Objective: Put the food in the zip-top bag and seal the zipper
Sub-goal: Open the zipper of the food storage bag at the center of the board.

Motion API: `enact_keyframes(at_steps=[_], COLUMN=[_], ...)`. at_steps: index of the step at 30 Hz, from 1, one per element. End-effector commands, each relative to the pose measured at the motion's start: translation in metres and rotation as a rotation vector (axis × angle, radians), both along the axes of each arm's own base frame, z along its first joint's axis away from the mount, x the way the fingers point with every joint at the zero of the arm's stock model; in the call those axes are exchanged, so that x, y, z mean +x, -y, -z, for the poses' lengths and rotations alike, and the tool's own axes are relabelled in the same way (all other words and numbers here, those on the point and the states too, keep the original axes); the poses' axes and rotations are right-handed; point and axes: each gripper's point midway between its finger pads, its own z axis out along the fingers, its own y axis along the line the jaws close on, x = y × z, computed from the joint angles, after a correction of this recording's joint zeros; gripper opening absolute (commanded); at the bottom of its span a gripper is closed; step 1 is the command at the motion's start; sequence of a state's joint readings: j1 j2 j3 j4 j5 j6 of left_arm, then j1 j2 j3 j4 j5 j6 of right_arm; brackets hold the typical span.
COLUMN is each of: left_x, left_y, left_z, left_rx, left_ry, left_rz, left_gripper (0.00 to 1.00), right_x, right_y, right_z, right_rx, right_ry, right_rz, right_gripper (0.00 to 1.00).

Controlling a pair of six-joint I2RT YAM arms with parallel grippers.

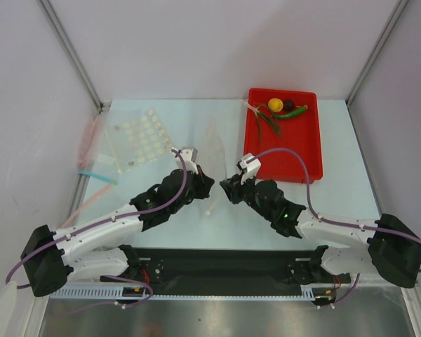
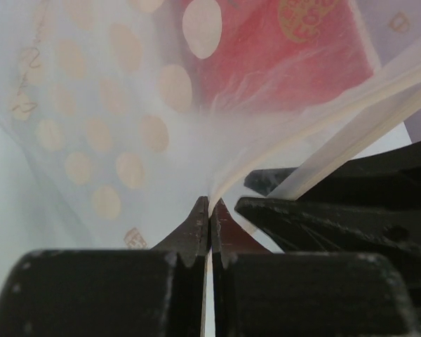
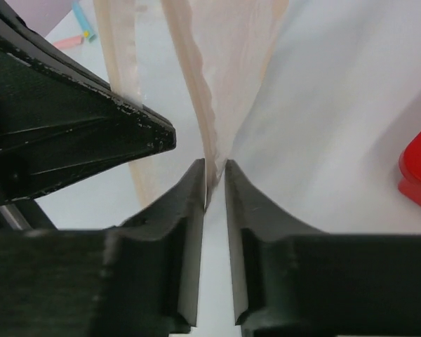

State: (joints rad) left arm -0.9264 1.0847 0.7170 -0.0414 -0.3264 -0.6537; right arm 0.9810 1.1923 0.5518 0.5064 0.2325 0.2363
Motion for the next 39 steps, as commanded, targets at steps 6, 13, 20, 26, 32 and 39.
enact_keyframes(at_steps=[6,13,20,26,32,39], left_x=[-0.007,-0.018,-0.019,-0.016,-0.012,-0.006], left_y=[0.02,0.021,0.016,0.021,0.017,0.013], left_z=[-0.032,-0.036,-0.042,-0.037,-0.035,-0.027], left_rx=[0.019,0.092,0.121,0.198,0.255,0.3], left_ry=[0.181,0.25,0.305,0.317,0.317,0.292], left_rz=[0.204,0.323,0.314,0.289,0.22,0.176], left_gripper=[0.28,0.79,0.79,0.76,0.65,0.55], right_x=[0.007,0.007,0.001,-0.002,-0.006,-0.008], right_y=[-0.008,0.001,-0.007,-0.011,-0.013,-0.015], right_z=[-0.035,-0.04,-0.037,-0.037,-0.038,-0.039], right_rx=[0.09,0.185,0.227,0.251,0.258,0.258], right_ry=[-0.014,-0.124,-0.203,-0.236,-0.24,-0.237], right_rz=[-0.021,-0.129,-0.21,-0.254,-0.283,-0.306], right_gripper=[0.0,0.0,0.0,0.0,0.0,0.0])
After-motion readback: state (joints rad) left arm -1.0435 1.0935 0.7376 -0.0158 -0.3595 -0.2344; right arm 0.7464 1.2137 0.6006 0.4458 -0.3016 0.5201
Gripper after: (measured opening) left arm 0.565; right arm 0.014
